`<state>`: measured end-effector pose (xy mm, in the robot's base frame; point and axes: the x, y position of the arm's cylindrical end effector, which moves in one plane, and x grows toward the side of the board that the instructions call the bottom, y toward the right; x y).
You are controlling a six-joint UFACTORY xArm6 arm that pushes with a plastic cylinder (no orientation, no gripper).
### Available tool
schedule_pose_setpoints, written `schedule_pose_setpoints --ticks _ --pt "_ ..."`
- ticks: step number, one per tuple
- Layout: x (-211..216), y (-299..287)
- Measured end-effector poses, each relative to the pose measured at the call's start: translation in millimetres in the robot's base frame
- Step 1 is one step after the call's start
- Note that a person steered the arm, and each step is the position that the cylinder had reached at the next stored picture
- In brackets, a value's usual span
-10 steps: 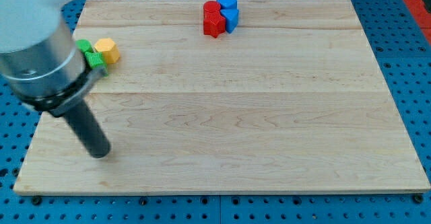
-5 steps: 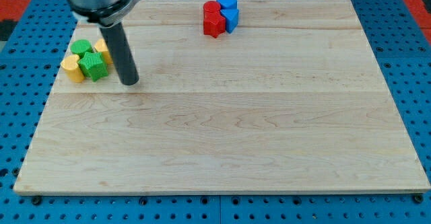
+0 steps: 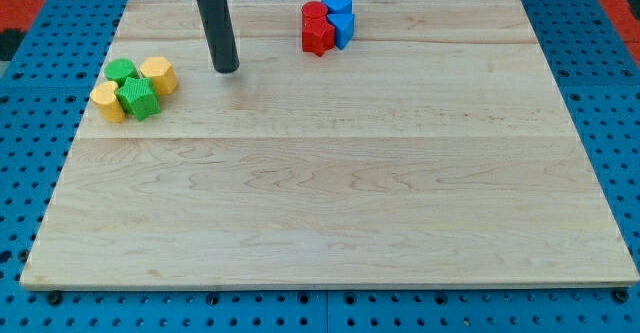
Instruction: Separate the red star and red circle from the group of blocks
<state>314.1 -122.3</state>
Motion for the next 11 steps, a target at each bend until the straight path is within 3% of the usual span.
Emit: schedule_pose_setpoints --ticks 4,6,7,9,11 --pt "-47.2 1.8" --pt "-98.6 36.2" --pt "-104.3 69.0" --pt "-106.6 138.8" --pt "-46.0 117.1"
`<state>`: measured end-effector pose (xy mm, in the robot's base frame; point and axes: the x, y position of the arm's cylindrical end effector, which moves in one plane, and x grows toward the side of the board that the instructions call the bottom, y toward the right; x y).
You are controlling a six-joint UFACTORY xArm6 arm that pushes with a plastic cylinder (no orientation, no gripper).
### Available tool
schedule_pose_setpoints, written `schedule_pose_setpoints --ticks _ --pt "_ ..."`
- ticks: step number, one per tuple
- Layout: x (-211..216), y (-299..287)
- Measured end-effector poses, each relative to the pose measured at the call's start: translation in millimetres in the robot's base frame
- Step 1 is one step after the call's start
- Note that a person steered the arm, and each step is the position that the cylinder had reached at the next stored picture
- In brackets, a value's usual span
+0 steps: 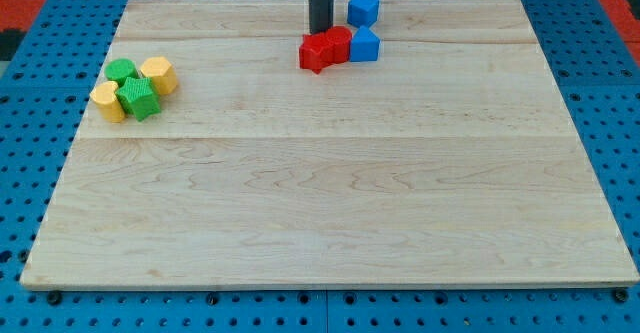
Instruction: Separate the red star and red circle from the group of blocks
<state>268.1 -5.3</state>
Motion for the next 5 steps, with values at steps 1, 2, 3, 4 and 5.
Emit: schedule_pose_setpoints --ticks 1,2,3,4,5 --pt "17.7 15.6" --pt "95.2 19.5" --pt "157.8 18.6" --pt "104.1 21.0" --pt "79.3 25.2"
